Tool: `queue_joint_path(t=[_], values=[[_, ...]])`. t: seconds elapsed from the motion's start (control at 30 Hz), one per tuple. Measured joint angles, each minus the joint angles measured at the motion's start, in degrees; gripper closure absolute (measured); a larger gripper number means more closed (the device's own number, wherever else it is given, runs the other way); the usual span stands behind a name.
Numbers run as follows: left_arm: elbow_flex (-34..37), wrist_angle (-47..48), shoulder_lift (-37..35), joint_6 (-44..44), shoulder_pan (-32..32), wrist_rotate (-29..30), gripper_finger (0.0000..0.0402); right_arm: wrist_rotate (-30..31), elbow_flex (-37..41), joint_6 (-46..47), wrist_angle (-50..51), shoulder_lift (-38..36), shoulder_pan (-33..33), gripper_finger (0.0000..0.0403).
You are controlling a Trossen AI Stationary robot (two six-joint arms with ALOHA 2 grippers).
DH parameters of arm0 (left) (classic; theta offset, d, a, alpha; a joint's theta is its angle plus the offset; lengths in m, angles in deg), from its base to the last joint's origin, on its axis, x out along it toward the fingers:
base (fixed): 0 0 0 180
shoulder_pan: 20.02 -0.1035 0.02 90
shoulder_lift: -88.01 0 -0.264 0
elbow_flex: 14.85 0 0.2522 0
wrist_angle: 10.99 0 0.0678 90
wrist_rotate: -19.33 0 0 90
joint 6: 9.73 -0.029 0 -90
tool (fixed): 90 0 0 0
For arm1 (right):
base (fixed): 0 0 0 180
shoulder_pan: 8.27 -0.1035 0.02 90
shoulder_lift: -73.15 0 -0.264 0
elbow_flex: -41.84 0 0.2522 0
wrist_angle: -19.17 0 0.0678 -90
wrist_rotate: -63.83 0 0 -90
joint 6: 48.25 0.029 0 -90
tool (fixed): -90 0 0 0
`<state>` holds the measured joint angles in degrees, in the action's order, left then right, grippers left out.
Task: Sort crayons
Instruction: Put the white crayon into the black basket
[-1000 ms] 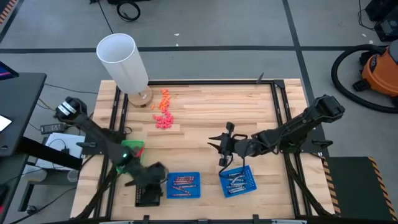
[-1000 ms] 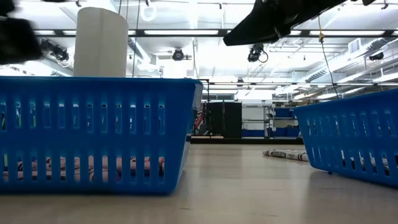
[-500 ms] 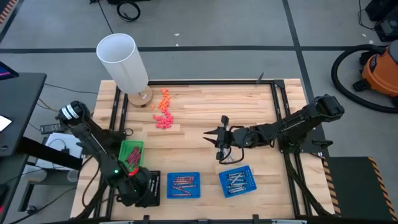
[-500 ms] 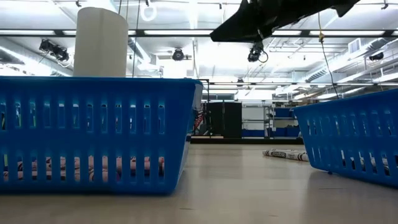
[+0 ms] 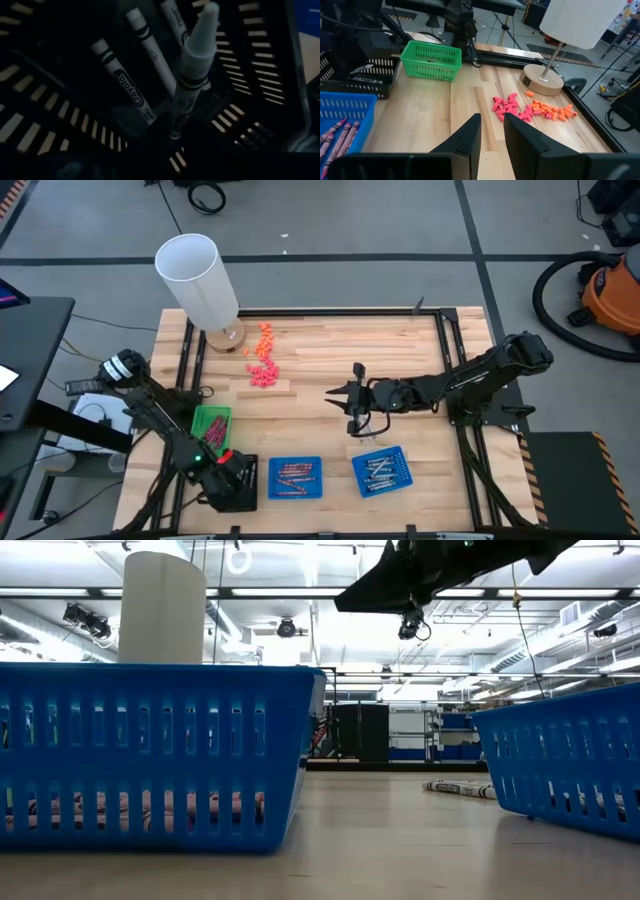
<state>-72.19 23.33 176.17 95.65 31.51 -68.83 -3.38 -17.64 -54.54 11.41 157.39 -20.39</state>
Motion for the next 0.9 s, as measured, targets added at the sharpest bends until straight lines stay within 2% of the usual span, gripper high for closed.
queue_joint_path(t=[0.27, 0.47, 0.7, 0.9], values=[[0.0, -0.1, 0.0, -0.8, 0.0, -0.1, 0.0325, 0.0, 0.0, -0.1, 0.6, 0.0, 0.0, 0.0309], [-1.0, 0.2, -2.4, -3.5, 0.0, -4.0, 0.0287, 0.0, 0.0, -0.1, 0.6, 0.0, 0.0, 0.0309], [-9.7, 8.5, -6.0, -15.9, -0.2, 5.0, 0.0276, 0.0, 0.0, 1.5, 2.0, 0.0, 0.0, 0.0309], [-14.5, 8.5, -6.1, -36.6, -2.8, 14.8, 0.0276, 0.0, 0.0, 5.5, 5.8, 0.0, -0.1, 0.0309]])
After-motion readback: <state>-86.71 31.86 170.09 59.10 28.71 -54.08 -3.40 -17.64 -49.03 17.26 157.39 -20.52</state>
